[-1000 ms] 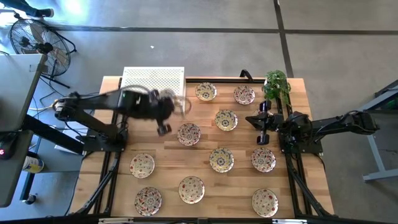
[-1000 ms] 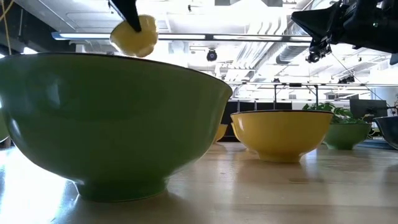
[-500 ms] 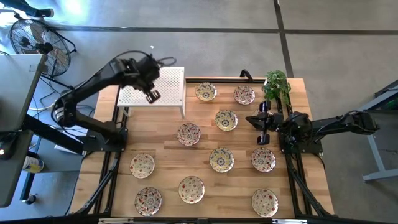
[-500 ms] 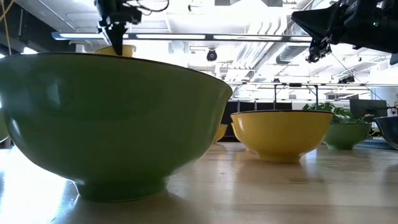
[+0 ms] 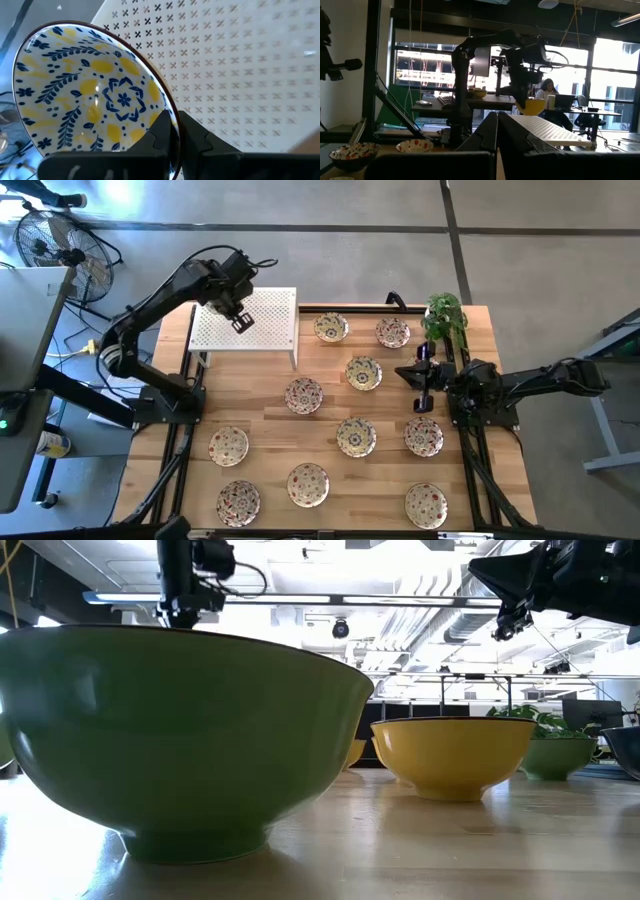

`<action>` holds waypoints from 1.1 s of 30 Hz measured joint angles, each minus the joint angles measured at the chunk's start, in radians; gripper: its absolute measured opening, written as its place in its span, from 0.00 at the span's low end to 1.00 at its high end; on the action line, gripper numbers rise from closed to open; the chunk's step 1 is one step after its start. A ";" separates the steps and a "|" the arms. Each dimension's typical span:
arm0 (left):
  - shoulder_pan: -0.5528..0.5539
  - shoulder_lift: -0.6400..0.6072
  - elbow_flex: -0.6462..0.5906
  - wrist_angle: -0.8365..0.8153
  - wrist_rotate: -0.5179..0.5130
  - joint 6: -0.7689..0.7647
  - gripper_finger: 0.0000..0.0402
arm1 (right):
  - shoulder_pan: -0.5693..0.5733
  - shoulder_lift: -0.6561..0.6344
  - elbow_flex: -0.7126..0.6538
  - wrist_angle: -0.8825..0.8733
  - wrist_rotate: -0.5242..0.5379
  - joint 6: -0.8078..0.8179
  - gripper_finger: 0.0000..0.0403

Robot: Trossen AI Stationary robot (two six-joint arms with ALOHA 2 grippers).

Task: Pick & Place Mini bowls
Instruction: Put the yellow patterned bowl on the shelf

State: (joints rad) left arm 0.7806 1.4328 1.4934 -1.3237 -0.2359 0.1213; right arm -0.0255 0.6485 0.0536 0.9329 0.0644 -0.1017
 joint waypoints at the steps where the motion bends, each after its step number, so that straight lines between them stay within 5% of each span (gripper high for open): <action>1: 0.009 0.010 -0.001 0.004 0.000 0.002 0.02 | 0.000 0.000 0.000 0.000 0.000 0.000 0.00; 13: 0.103 0.020 -0.001 -0.003 -0.009 0.036 0.02 | 0.000 0.000 0.000 -0.002 0.000 -0.003 0.00; 33: 0.105 0.020 -0.001 -0.003 -0.034 0.040 0.02 | 0.000 0.000 0.000 0.008 0.064 -0.044 0.00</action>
State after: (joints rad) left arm 0.8856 1.4525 1.4925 -1.3270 -0.2697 0.1608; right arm -0.0255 0.6485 0.0536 0.9409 0.1287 -0.1454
